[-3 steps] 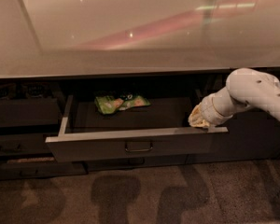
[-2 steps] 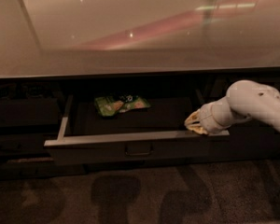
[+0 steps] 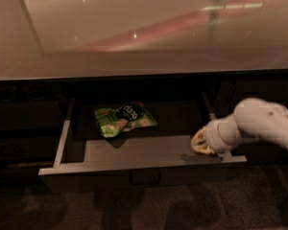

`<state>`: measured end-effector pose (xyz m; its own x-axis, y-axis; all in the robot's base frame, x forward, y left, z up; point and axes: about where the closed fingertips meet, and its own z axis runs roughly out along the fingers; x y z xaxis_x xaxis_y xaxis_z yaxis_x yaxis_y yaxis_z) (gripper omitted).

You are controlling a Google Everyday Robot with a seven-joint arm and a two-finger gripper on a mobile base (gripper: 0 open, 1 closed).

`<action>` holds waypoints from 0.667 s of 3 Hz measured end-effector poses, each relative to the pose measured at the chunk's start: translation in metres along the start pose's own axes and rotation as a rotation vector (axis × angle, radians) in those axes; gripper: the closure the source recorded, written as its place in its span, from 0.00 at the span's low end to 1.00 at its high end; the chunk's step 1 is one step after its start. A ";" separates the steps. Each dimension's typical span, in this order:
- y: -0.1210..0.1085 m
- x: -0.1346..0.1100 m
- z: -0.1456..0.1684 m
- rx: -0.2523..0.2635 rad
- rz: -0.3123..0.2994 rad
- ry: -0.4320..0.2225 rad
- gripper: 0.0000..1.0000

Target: Open top drawer

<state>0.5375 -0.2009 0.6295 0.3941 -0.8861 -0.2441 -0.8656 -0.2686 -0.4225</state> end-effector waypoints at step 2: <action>0.087 -0.021 -0.007 -0.013 -0.094 -0.012 1.00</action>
Offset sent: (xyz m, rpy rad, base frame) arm -0.2314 -0.0251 -0.0705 -0.0593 -0.0198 0.2156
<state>0.4516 -0.2081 0.6037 0.4774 -0.8522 -0.2143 -0.8284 -0.3552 -0.4331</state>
